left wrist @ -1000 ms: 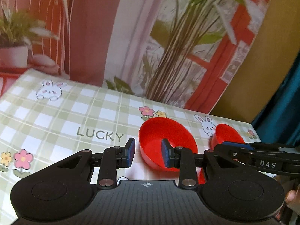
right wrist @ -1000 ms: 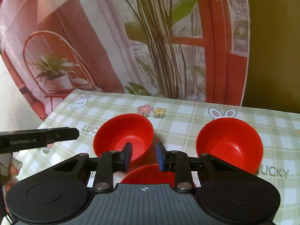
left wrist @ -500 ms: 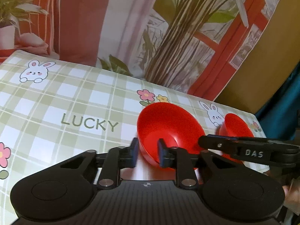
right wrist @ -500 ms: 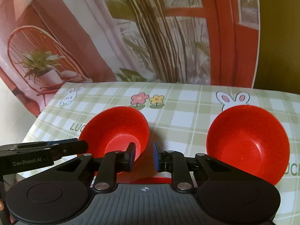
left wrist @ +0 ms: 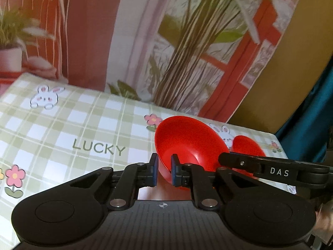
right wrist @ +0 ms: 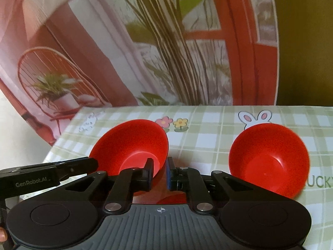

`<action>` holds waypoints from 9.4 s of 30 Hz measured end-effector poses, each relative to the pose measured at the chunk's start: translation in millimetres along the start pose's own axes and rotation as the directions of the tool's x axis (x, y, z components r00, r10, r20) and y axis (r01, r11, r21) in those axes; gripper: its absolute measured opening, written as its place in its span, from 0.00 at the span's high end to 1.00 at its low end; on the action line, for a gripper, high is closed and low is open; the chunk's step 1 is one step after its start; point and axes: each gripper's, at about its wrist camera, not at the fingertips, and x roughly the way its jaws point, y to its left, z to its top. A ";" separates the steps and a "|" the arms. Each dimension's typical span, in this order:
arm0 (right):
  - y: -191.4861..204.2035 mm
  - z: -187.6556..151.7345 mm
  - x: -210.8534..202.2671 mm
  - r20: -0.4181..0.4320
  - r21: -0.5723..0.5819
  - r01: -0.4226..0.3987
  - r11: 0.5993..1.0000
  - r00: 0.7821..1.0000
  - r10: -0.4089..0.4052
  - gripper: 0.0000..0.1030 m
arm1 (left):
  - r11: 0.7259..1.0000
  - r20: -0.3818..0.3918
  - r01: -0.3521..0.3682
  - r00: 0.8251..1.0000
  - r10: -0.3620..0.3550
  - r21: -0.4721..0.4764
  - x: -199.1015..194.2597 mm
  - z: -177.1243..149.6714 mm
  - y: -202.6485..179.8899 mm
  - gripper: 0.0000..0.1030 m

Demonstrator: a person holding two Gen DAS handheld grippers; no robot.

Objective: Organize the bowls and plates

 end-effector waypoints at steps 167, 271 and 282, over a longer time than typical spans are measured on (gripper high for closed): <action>-10.6 -62.3 -100.9 0.107 0.106 0.041 0.994 0.993 -0.053 0.87 | 0.990 -0.011 0.069 0.998 -0.068 0.124 -45.4 -36.4 -70.0 0.83; 35.8 -91.8 -123.6 0.099 0.036 -0.013 0.999 0.995 0.009 0.83 | 0.999 0.013 0.005 1.000 -0.006 0.037 -91.6 -67.2 -56.2 0.74; 56.1 -120.3 -117.2 0.058 0.026 -0.042 0.999 0.998 0.040 0.83 | 1.000 -0.004 -0.010 1.000 0.010 0.025 -117.1 -94.5 -33.8 0.74</action>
